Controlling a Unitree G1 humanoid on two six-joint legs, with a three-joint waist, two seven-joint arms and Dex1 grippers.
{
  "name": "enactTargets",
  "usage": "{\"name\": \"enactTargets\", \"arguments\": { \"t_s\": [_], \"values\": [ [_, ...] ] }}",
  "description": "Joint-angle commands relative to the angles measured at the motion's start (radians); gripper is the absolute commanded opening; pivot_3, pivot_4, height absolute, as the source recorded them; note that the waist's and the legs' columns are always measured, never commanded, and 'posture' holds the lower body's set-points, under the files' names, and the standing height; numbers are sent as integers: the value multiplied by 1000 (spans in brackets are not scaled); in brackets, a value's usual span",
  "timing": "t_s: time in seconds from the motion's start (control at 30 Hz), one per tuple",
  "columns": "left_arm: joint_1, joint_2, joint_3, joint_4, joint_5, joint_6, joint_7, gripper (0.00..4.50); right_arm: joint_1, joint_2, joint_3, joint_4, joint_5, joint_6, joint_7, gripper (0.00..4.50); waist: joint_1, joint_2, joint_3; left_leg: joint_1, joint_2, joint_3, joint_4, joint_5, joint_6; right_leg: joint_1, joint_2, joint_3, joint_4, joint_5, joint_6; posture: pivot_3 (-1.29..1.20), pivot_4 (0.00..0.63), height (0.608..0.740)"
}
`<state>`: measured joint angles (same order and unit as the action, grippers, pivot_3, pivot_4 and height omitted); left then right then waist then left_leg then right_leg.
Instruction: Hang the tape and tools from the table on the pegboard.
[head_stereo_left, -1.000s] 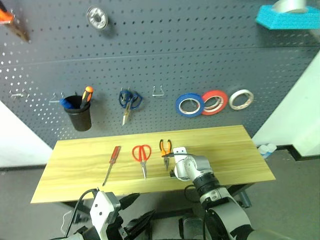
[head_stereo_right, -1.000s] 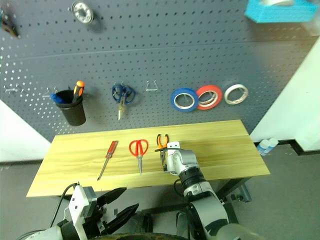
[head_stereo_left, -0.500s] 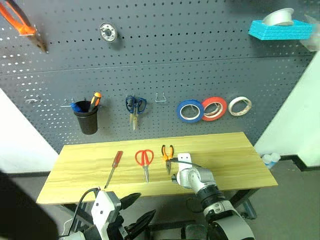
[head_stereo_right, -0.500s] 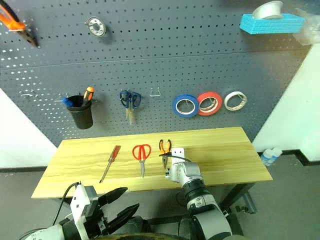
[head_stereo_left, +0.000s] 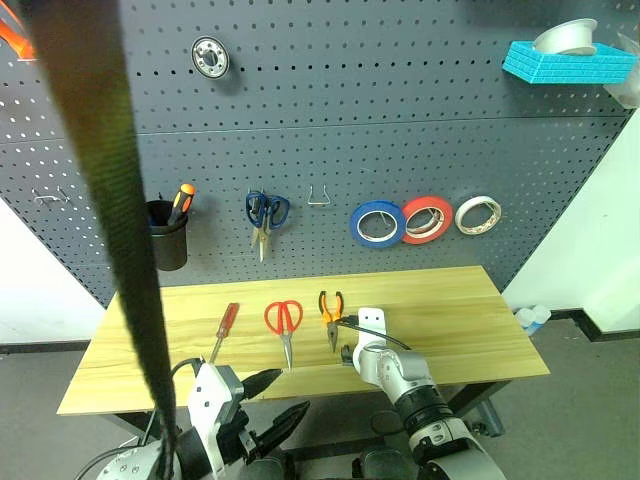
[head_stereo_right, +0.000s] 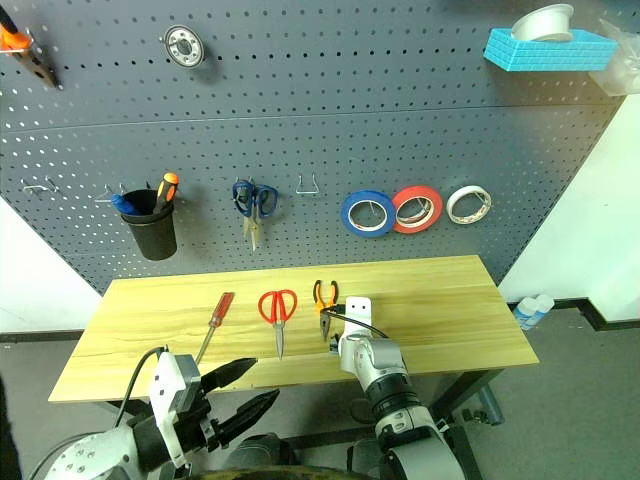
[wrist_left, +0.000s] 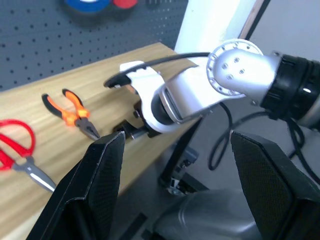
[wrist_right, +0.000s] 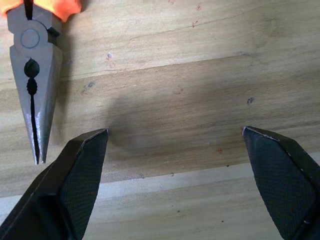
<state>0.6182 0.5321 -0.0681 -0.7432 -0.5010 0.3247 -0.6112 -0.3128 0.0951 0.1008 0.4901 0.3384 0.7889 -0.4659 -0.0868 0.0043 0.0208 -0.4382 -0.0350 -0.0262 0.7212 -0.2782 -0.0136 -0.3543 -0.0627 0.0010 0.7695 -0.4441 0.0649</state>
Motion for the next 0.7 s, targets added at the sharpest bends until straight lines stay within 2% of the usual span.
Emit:
{"name": "enactTargets", "arguments": {
  "t_s": [0.03, 0.17, 0.3, 0.43, 0.7],
  "values": [
    [-120, -20, -15, 61, 3, -11, -18, 3509, -495, 155, 51, -56, -44, 208, 6, 4477, 11, -1, 0, 1, 0, 0, -1, 0, 0, 1, 0, 0, 0, 1, 1, -77, 0, 680],
    [-262, -44, -31, 178, 26, -25, -41, 3509, -515, 106, 55, -32, -55, 163, 38, 4477, 18, -1, 0, 6, 0, 0, -2, 0, 0, 5, 0, 0, 0, 2, 3, -83, 0, 680],
    [-422, -71, -52, 287, 56, -50, -72, 3509, -515, 26, 60, -105, -57, 166, 71, 4477, 18, -2, 1, 14, 0, 0, -5, 0, 0, 13, 0, 0, -2, 2, 4, -95, 0, 680],
    [-575, -104, -69, 444, 96, -109, -122, 3509, -511, -56, 73, -142, -73, 117, 125, 4477, 17, -3, 2, 15, -1, -1, -5, 0, 0, 14, 0, 0, -3, 3, 6, -107, 0, 680],
    [-817, -174, -96, 680, 147, -179, -187, 3509, -398, -191, 65, -316, -57, 45, 201, 4477, 15, -6, 3, 16, -1, -1, -7, 0, 0, 16, 0, 0, -7, 5, 9, -135, 0, 680]
  ]
}}
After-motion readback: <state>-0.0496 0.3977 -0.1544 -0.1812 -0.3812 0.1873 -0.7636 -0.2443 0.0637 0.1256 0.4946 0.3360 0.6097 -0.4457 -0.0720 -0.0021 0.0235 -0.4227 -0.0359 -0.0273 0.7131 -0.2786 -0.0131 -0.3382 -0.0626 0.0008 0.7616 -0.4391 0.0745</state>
